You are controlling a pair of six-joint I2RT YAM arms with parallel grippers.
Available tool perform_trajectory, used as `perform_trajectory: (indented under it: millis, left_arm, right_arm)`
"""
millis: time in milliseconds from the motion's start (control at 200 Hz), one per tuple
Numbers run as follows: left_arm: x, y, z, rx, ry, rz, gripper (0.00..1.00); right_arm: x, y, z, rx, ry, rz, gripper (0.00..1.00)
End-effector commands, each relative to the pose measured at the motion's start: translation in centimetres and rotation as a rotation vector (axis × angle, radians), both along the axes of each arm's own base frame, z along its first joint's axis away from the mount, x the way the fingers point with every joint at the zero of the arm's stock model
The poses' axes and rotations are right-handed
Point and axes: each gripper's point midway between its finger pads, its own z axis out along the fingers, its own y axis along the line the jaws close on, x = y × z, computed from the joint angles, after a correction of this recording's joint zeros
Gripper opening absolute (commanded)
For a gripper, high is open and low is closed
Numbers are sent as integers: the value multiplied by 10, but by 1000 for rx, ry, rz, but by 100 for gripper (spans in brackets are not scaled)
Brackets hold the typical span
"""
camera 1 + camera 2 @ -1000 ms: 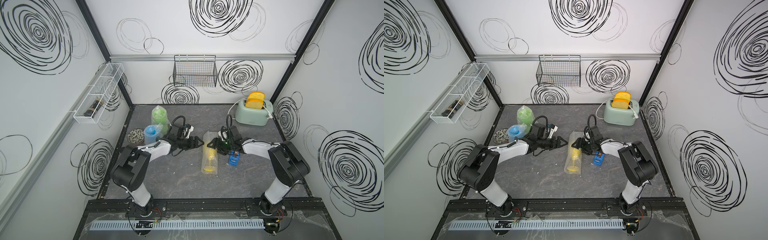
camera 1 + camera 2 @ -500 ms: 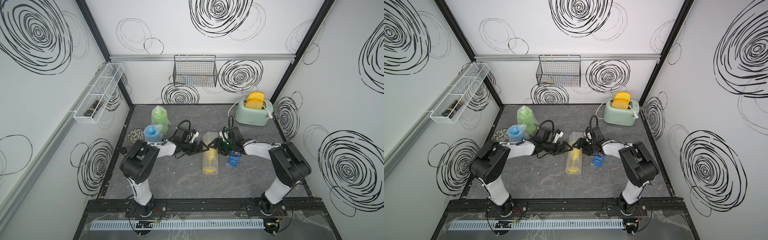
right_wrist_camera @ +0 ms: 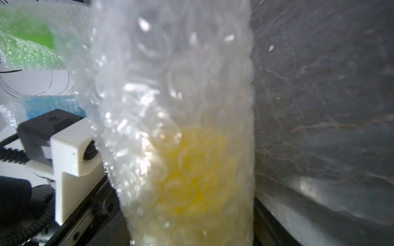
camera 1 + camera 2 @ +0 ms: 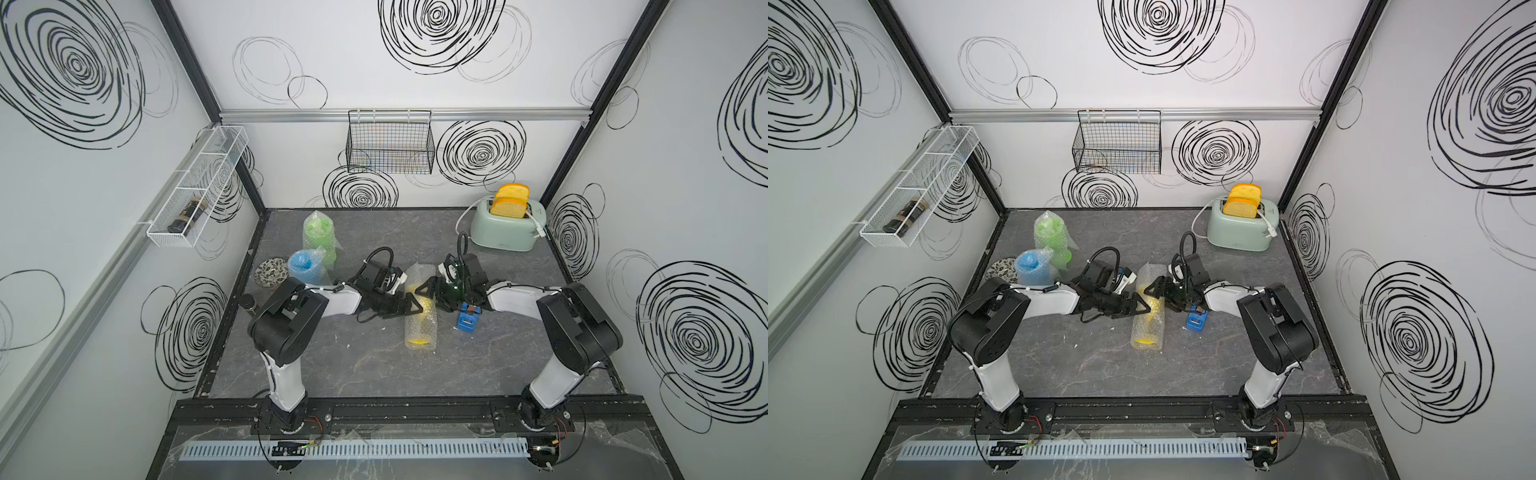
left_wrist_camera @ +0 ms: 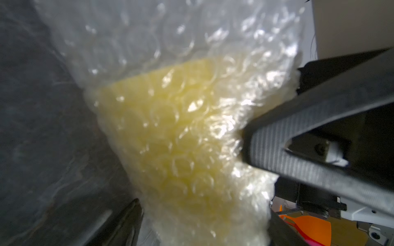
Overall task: Wrap wine glasses in bubble wrap
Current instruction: Wrap the wine glass in bubble wrap.
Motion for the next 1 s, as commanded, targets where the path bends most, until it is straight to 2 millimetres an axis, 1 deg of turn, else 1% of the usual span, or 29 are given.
perform_trajectory:
  millis: [0,85,145,335,470,730,771,791,891,996]
  left_arm:
    - [-6,5,18,-1,-32,7,83]
    - [-11,6,30,-28,-50,3,80]
    - [-14,7,34,-39,-56,4,78]
    - [-15,8,29,-41,-40,10,58]
    - [-20,3,26,-35,-28,-7,48]
    - [-24,-6,17,3,-25,-36,47]
    - [-25,-7,15,10,-23,-41,45]
    - [-25,-7,14,14,-22,-42,43]
    - [-25,-8,11,23,-18,-42,26]
    - [-26,-10,14,17,-24,-49,13]
  right_arm:
    - [-4,-4,-4,-13,21,-12,71]
    - [-4,-5,-4,-16,22,-13,71]
    - [-4,-6,-5,-17,22,-15,71]
    - [-3,-4,-3,-15,22,-14,71]
    - [-4,-4,-4,-16,22,-13,71]
    - [-4,-5,-4,-18,24,-15,71]
    - [-3,-5,-4,-18,23,-17,71]
    - [-4,-5,-5,-19,24,-17,71]
    - [-4,-5,-5,-19,26,-17,71]
    - [-4,-5,-5,-19,26,-17,71]
